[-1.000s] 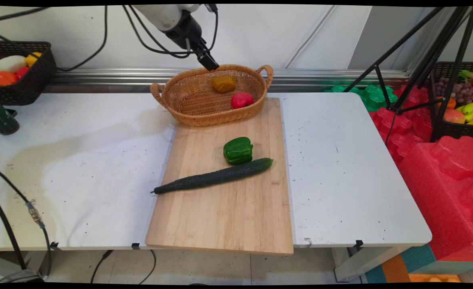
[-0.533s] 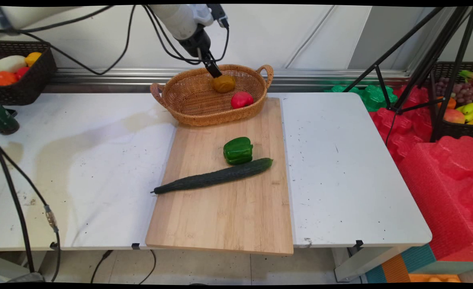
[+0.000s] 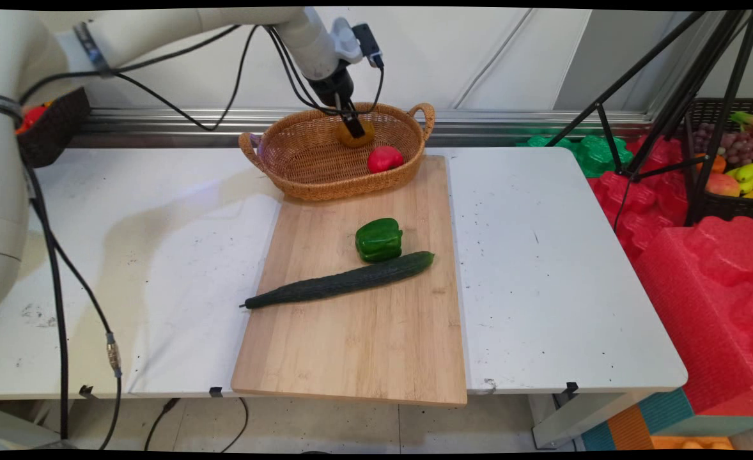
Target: Pick up the potato from the vegetable basket, then place the picked object on the cutting board
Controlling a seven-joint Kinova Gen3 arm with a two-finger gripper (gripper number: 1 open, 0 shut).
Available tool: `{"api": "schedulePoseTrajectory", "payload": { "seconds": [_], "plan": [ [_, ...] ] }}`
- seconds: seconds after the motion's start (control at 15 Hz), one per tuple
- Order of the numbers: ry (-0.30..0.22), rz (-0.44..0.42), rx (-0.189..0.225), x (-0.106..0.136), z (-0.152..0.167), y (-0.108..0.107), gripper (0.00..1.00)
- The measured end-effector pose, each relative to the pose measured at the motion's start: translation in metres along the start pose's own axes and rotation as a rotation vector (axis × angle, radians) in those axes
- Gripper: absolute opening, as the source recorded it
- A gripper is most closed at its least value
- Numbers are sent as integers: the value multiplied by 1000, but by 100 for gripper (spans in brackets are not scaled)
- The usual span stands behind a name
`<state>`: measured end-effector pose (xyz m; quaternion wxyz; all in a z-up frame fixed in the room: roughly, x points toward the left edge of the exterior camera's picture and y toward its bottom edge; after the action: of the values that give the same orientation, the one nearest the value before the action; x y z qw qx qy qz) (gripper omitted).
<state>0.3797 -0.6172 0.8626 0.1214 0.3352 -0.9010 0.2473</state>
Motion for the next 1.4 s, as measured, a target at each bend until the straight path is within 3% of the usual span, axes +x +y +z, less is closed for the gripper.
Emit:
{"api": "schedulePoseTrajectory", "payload": {
  "seconds": [0.53,0.6,0.93,1.4],
  "plan": [
    [-26,-10,-27,9,39,0,100],
    [-26,-14,-27,9,41,1,0],
    [-22,-30,-10,6,37,10,0],
    [19,-57,27,0,3,21,0]
  ]
}}
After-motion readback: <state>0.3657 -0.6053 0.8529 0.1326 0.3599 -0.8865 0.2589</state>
